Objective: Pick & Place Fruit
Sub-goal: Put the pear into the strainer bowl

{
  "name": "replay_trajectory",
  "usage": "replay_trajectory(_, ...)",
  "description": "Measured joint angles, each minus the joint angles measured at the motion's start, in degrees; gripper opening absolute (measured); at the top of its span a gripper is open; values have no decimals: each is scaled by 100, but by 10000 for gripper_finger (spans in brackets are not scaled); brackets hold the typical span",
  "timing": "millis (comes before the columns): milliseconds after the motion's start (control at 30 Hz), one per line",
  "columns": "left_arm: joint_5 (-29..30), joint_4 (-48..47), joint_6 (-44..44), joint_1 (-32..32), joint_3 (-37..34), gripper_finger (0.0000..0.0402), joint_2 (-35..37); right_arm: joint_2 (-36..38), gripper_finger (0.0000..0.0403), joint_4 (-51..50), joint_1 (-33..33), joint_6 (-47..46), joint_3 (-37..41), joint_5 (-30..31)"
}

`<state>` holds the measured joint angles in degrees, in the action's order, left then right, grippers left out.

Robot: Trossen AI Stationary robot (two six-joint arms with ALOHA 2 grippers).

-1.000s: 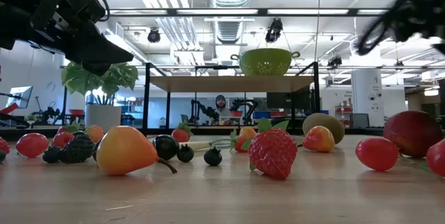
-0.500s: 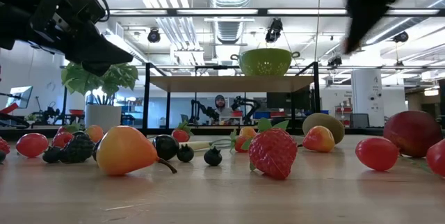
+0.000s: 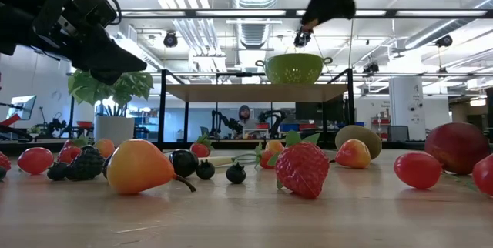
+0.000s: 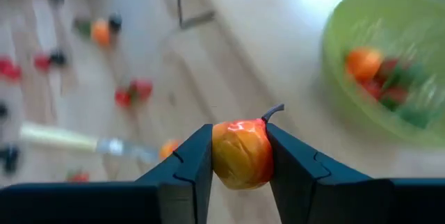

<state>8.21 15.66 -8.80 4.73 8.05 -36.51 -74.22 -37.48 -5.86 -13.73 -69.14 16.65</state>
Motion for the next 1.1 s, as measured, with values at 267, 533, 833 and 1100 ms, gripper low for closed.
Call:
replay_trajectory(267, 0, -26, -2, 2, 1, 20, 0, -66, 124, 733, -1416, 366, 0, -717)
replay_trajectory(533, 0, -28, -2, 0, 0, 20, 0, -90, 106, 859, -2225, 360, 0, -991)
replay_trajectory(833, 0, -28, -1, 2, 2, 20, 0, -96, 120, 1224, -2328, 292, 2, -1295)
replay_trajectory(1100, 1, -28, 0, 2, 2, 20, -1, -101, 107, 1581, -2326, 190, 279, -1373)
